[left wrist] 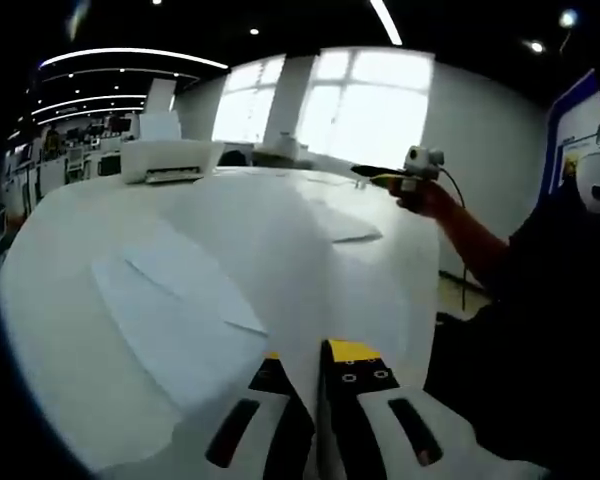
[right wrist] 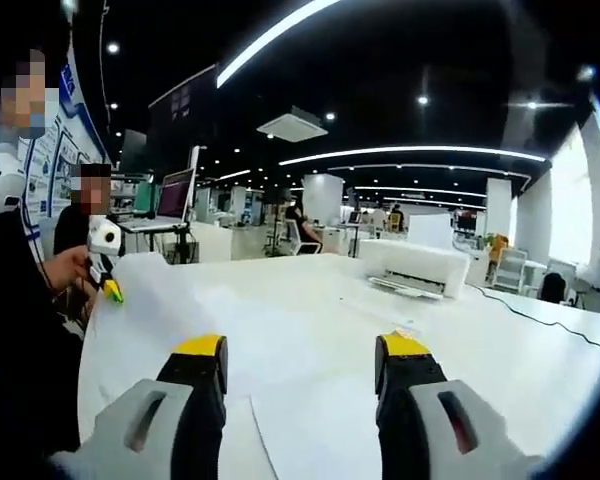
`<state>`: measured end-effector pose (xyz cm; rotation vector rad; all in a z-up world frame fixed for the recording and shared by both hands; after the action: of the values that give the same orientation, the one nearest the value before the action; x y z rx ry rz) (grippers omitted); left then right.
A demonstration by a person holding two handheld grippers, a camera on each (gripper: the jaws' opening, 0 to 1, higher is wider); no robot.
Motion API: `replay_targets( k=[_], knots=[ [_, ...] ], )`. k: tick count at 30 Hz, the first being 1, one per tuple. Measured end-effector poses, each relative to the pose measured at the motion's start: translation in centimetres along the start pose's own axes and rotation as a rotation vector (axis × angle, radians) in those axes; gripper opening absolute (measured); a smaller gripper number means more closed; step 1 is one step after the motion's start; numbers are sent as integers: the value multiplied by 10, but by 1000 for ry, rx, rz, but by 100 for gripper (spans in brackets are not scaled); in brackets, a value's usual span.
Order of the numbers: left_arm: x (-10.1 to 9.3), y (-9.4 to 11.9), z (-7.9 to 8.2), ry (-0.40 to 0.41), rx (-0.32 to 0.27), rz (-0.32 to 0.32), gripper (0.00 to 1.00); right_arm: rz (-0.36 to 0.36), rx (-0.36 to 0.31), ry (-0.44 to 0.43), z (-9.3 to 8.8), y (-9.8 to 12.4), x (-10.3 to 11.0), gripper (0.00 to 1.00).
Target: Organize the stack of printing papers by aligning and flattening the scattered papers on the table
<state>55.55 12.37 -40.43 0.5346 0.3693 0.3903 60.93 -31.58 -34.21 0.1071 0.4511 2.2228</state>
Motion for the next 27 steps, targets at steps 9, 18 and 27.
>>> replay_targets(
  k=[9,18,27],
  knots=[
    [-3,-2,0,-1,5,-1,6,-38,14,-37,-8,-2,-15,56],
    [-5,-2,0,-3,8,2,6,-76,41,-63,-16,-4,-32,59],
    [-7,-2,0,0,9,2,6,-106,71,-83,-25,-7,-45,60]
  ],
)
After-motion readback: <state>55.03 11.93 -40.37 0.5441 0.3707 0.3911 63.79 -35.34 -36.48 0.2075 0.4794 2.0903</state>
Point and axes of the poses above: the point that each gripper's makers call its tool centre point, and the gripper's own axes: y roughly backward along the fingers, x roughly to its left, z roughly out of its top, the point moved 8 cm from there along y, roughly backward along the fingers, and after that the axes turned 13 degrees about x, right-handed, at the moved point
